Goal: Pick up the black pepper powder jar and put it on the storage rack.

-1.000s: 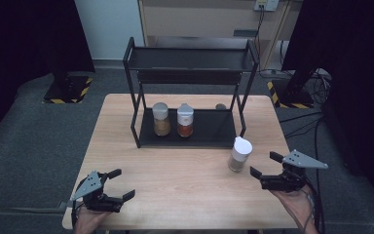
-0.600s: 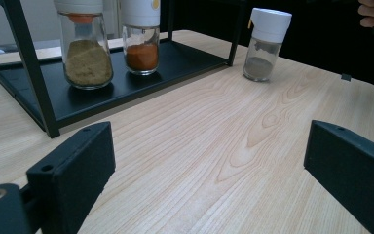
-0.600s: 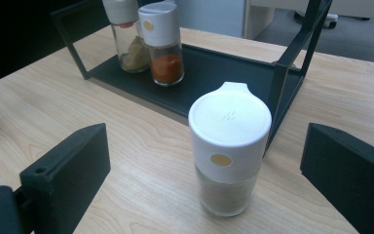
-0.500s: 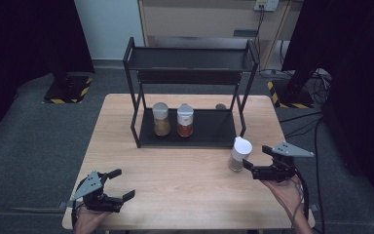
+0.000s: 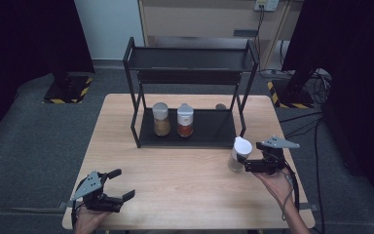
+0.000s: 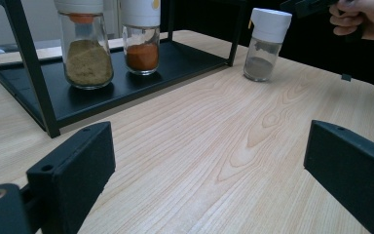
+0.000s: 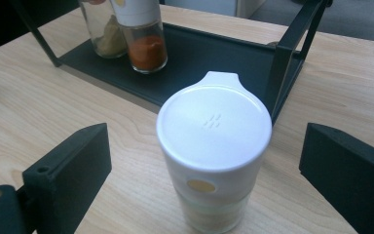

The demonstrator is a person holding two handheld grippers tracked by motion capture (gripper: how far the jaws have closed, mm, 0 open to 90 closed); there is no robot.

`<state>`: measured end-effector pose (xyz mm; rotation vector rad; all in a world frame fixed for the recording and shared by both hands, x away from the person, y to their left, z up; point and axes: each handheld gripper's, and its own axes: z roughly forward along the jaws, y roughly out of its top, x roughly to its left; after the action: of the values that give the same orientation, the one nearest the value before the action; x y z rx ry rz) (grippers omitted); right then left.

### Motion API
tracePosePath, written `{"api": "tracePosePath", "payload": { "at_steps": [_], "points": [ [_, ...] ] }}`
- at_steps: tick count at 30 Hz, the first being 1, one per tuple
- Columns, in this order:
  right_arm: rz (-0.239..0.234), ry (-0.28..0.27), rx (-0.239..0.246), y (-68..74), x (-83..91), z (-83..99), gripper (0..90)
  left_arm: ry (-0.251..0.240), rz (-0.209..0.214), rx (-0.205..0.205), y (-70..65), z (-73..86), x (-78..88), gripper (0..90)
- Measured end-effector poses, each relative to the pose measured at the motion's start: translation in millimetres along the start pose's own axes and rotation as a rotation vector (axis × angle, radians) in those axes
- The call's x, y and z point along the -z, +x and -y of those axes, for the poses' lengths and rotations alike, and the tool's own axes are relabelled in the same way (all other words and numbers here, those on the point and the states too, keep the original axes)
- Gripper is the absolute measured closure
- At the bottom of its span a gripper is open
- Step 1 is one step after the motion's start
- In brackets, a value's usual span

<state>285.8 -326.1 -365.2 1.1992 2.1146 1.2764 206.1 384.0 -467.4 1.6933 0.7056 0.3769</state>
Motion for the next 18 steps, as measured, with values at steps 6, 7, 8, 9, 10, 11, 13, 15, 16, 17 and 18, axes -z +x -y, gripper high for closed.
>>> {"api": "tracePosePath", "payload": {
  "at_steps": [6, 7, 8, 9, 10, 11, 13, 15, 16, 17, 18],
  "points": [
    [0.009, 0.032, 0.021, 2.8, -14.5, -4.4, 6.4, -0.001, 0.0, 0.0, 0.2, 0.1, 0.1, 3.6],
    [0.007, 0.037, 0.019, 2.1, -17.2, -5.1, 6.5, -0.001, 0.001, 0.0, 0.2, 0.2, 0.1, 3.6],
    [0.01, 0.042, 0.017, 2.5, -19.6, -5.7, 6.6, -0.002, 0.001, 0.002, 0.3, 0.3, 0.2, 3.6],
    [0.012, 0.046, 0.02, 2.6, -22.3, -6.3, 7.0, -0.002, 0.001, 0.002, 0.4, 0.4, 0.2, 3.6],
    [0.012, 0.048, 0.017, 2.6, -23.9, -6.6, 7.1, -0.002, 0.0, 0.002, 0.4, 0.3, 0.2, 3.6],
    [0.012, 0.049, 0.011, 2.3, -25.9, -6.4, 7.8, -0.002, 0.0, 0.001, 0.3, 0.3, 0.3, 3.6],
    [0.021, 0.056, 0.017, 3.1, -29.9, -6.8, 8.3, -0.002, 0.001, 0.001, 0.3, 0.3, 0.4, 3.6],
    [0.035, 0.068, 0.022, 4.2, -34.4, -7.3, 9.3, -0.002, 0.001, 0.002, 0.4, 0.3, 0.3, 3.6],
    [0.037, 0.071, 0.022, 4.2, -35.5, -7.3, 9.7, -0.002, 0.001, 0.002, 0.4, 0.3, 0.3, 3.6],
    [0.039, 0.074, 0.02, 3.9, -36.9, -7.2, 10.3, -0.003, 0.001, 0.002, 0.4, 0.4, 0.4, 3.6],
    [0.042, 0.072, 0.019, 4.2, -37.7, -6.6, 11.5, -0.003, 0.002, 0.001, 0.4, 0.4, 0.4, 3.6]
  ]
}}
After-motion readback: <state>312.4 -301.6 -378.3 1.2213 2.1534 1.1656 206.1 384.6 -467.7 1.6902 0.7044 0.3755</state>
